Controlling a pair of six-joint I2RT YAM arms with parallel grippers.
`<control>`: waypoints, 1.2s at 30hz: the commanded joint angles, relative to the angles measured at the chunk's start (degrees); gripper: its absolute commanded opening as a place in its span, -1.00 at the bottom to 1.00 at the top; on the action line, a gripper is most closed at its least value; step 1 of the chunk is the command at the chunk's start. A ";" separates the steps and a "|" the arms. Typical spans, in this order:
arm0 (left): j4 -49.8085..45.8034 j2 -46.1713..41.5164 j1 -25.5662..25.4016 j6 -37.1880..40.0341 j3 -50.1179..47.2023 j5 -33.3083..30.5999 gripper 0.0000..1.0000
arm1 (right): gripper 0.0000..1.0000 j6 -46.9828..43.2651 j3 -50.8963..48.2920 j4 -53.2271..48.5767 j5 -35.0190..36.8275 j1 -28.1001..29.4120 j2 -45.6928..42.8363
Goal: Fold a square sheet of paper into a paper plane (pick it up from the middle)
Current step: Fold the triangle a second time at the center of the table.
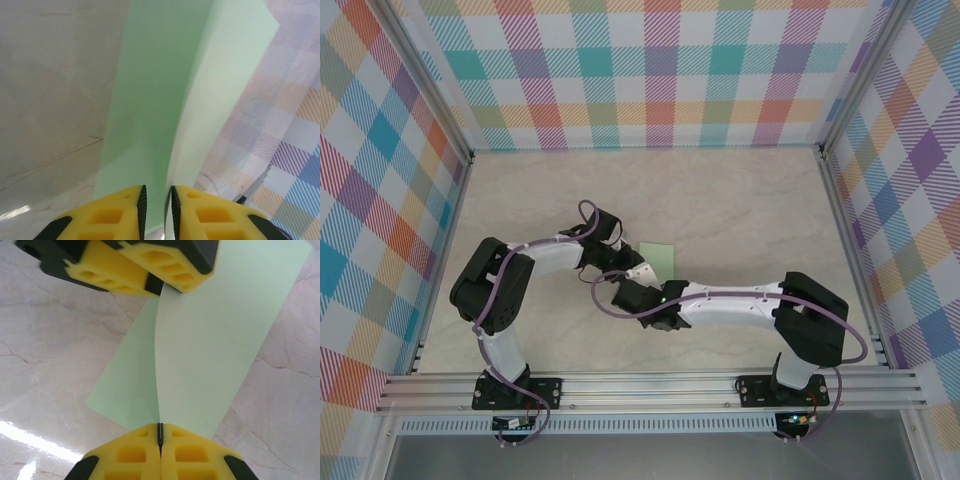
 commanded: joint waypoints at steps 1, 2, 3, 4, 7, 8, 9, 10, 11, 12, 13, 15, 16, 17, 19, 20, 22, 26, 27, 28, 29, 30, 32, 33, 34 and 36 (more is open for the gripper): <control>-5.21 -4.77 -0.77 1.26 0.76 -6.88 -0.43 | -0.94 -3.33 -3.89 7.90 -11.91 -3.75 -3.79; -6.30 -5.69 -0.77 1.25 0.49 -8.66 -0.42 | -0.94 -3.33 -5.16 9.60 -14.99 -5.33 -4.57; -7.97 -6.42 -0.77 1.25 0.21 -10.26 -0.38 | -0.94 -3.51 -6.30 10.95 -17.32 -6.50 -5.39; -9.13 -7.24 -0.77 1.25 -0.08 -12.27 -0.32 | -0.94 -3.67 -7.55 12.39 -20.08 -8.06 -6.20; -10.59 -9.44 -0.77 1.11 -1.34 -15.87 -0.25 | -0.93 -4.32 -10.58 15.91 -28.10 -12.49 -8.72; -10.10 -10.01 -0.77 0.90 -1.98 -15.87 -0.23 | -0.92 -4.40 -11.48 16.97 -30.43 -13.84 -9.47; -9.62 -10.40 -0.77 0.62 -2.39 -15.60 -0.23 | -0.91 -4.72 -12.27 17.99 -32.43 -15.11 -9.93; -9.10 -10.81 -0.81 0.44 -2.85 -15.26 -0.23 | -0.89 -5.05 -12.77 18.64 -35.58 -16.67 -10.15; -8.54 -11.14 -0.77 0.20 -3.21 -14.87 -0.22 | -0.89 -5.44 -12.98 18.88 -37.87 -17.98 -10.19; -8.19 -11.51 -0.77 0.19 -3.60 -14.55 -0.23 | -0.89 -5.73 -13.06 18.89 -39.39 -18.91 -10.10; -7.88 -11.86 -0.77 0.19 -3.89 -14.22 -0.23 | -0.88 -6.25 -13.11 19.12 -41.26 -19.96 -9.92; -7.13 -12.45 -0.77 0.19 -4.43 -13.28 -0.23 | -0.86 -6.90 -13.13 19.74 -44.38 -21.75 -9.01; -6.72 -12.68 -0.77 0.13 -4.68 -12.66 -0.23 | -0.86 -7.09 -13.16 20.14 -45.52 -22.57 -8.42; -6.33 -12.74 -0.77 0.21 -4.83 -12.04 -0.23 | -0.86 -7.33 -13.11 20.69 -46.77 -23.40 -7.93; -6.30 -12.92 -0.78 0.15 -5.32 -10.74 -0.24 | -0.87 -7.53 -13.21 21.24 -48.35 -25.04 -7.05; -4.13 -12.96 -0.77 0.08 -5.68 -10.22 -0.24 | -0.87 -7.60 -13.39 21.92 -49.73 -25.94 -6.71; -3.13 -13.06 -0.85 -0.16 -6.45 -9.33 -0.25 | -0.86 -7.69 -13.63 22.95 -52.99 -27.78 -5.77; -2.36 -13.04 -1.03 -0.22 -7.14 -8.15 -0.25 | -0.85 -8.46 -13.65 22.06 -56.06 -29.93 -4.83; -2.35 -12.96 -1.02 -0.16 -7.14 -7.97 -0.25 | -0.85 -8.67 -13.71 21.53 -56.40 -30.21 -4.88; -2.43 -12.85 -1.12 0.01 -7.14 -7.84 -0.25 | -0.85 -8.99 -13.72 20.68 -56.51 -30.56 -4.98; -2.44 -12.78 -1.12 0.03 -7.17 -7.75 -0.25 | -0.85 -9.27 -13.47 19.49 -56.34 -30.95 -4.90; -2.36 -12.58 -1.19 0.16 -7.09 -7.60 -0.25 | -0.85 -9.45 -13.30 18.51 -56.25 -31.19 -4.76; -2.10 -12.03 -1.30 0.12 -7.16 -7.25 -0.25 | -0.84 -9.86 -13.20 17.49 -56.11 -31.83 -4.62; -1.94 -11.77 -1.38 0.19 -6.99 -6.93 -0.25 | -0.83 -10.18 -13.21 17.30 -56.19 -32.18 -4.44; -1.83 -11.49 -1.51 0.20 -6.82 -6.70 -0.25 | -0.82 -10.38 -12.96 16.78 -56.02 -32.41 -4.29; -1.82 -11.03 -1.77 0.42 -6.34 -6.26 -0.25 | -0.82 -10.67 -12.19 15.19 -54.90 -33.02 -3.71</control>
